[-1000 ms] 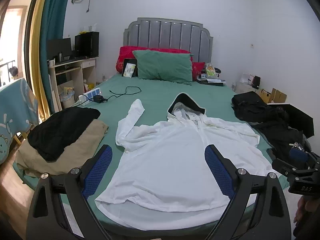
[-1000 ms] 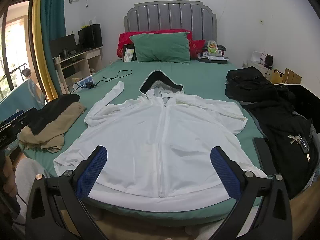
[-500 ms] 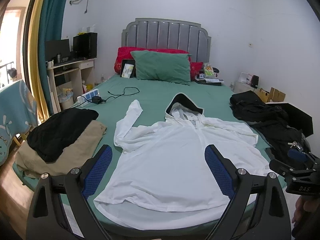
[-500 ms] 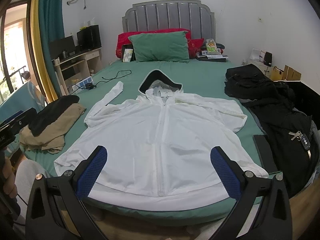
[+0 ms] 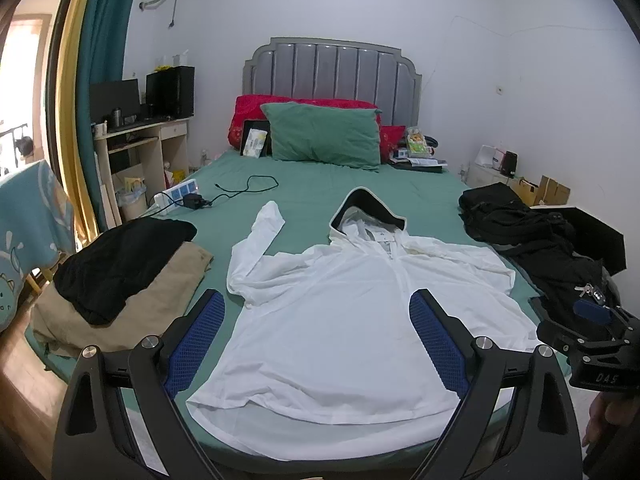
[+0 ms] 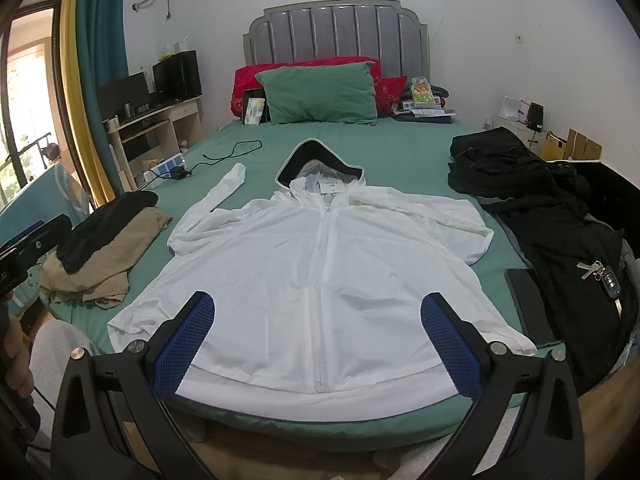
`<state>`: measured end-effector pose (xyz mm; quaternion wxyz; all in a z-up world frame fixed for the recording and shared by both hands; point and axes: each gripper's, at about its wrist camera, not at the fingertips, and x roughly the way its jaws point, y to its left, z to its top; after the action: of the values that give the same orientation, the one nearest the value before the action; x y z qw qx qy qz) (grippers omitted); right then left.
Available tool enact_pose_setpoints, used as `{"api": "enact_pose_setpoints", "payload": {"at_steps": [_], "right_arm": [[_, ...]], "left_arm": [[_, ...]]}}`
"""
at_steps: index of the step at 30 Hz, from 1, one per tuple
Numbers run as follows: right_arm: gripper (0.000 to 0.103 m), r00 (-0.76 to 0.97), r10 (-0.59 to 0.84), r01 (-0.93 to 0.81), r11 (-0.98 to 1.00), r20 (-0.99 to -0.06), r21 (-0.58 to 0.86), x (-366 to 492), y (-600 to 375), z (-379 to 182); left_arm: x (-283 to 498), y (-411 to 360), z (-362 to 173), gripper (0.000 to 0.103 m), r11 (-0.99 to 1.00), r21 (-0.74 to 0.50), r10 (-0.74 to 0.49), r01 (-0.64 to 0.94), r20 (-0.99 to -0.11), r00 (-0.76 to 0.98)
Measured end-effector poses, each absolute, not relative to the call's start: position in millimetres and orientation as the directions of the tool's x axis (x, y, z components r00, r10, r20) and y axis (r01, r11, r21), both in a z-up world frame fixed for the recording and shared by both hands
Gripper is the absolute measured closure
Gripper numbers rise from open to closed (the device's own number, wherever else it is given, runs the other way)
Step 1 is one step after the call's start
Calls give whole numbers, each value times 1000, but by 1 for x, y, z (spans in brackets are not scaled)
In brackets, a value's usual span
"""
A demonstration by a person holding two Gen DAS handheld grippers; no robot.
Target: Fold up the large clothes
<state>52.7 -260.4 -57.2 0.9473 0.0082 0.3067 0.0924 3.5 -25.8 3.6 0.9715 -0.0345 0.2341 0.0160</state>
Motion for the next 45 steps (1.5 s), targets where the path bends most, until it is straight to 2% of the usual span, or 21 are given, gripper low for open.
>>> {"api": "enact_pose_setpoints", "payload": {"at_steps": [35,41,45], "right_arm": [[1,791,183,-169,982,-584,79,54,-265,-58],[1,785,183,-175,982,-592,71,61,-267,-64],[1,784,177,-172,983,-595,67,77,-271,-69]], "left_arm": [[3,-36,11,8,997,-58,9,-40,-456,890],[9,-34,15,8,995,-99,-53,8,-459,887],[31,-29,6,8,994,-110,-74,21,-506,859]]}}
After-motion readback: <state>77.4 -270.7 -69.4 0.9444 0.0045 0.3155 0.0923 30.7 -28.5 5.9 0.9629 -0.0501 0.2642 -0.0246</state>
